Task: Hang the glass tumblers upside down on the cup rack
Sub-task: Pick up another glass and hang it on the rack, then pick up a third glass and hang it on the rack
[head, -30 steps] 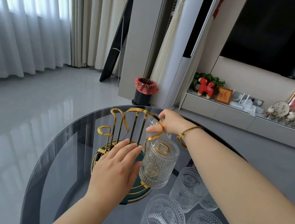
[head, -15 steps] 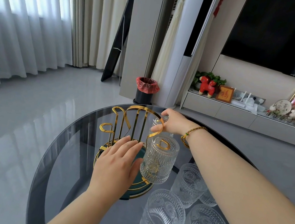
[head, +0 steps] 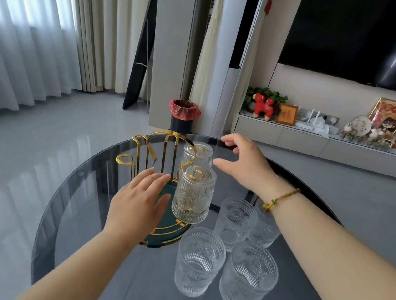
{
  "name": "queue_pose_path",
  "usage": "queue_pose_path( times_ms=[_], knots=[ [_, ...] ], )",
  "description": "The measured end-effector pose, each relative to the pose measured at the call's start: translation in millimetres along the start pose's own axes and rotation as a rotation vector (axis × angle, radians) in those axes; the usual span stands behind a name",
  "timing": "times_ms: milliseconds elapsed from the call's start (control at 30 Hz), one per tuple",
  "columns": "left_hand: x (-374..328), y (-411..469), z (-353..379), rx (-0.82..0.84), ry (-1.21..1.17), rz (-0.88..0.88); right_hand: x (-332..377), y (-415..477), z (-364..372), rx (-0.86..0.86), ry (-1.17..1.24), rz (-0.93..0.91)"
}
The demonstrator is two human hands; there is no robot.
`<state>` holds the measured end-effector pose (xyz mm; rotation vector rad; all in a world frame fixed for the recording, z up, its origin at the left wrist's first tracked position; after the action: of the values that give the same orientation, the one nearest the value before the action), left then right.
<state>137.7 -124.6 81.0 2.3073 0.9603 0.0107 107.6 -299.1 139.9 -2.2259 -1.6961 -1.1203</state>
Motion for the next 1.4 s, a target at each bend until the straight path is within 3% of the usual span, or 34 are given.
queue_pose_path(
  times_ms=[233,433,500,667,867,1067,1400],
  knots=[
    [3.4,-2.1,4.7,0.023,-0.059,-0.063,-39.8,-135.5,-19.1,-0.118,0.173,0.083],
    [1.2,-5.8,3.5,0.027,-0.08,-0.083,-99.6,-227.2,5.1,-0.448,0.427,0.303],
    [0.9,-5.9,3.5,0.043,-0.08,-0.091,-114.9,-241.1,28.3,-0.443,0.434,0.389],
    [-1.4,-7.0,0.1,0.073,-0.063,-0.096,-135.1,-237.4,71.6,-0.245,0.369,0.506],
    [-3.2,-13.5,-6.4,0.081,-0.048,-0.1,-140.4,-218.2,73.2,-0.3,0.241,0.525],
    [-3.1,-17.6,-9.5,0.065,-0.043,-0.09,-145.8,-215.1,76.5,-0.289,0.386,0.518],
    [-4.5,-28.2,-27.5,-0.014,-0.022,0.042,-105.8,-209.1,22.0,-0.39,0.583,0.286]
  ],
)
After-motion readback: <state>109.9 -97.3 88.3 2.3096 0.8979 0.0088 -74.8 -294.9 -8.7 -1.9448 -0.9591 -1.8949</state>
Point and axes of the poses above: each hand's wrist, its own y-axis towards the middle knuckle, its own z-axis out of the palm, x = y × z, the point moved 9 cm from there along y, towards the middle knuckle, and after that the axes turned 4 degrees about y, right-handed, at the moved point
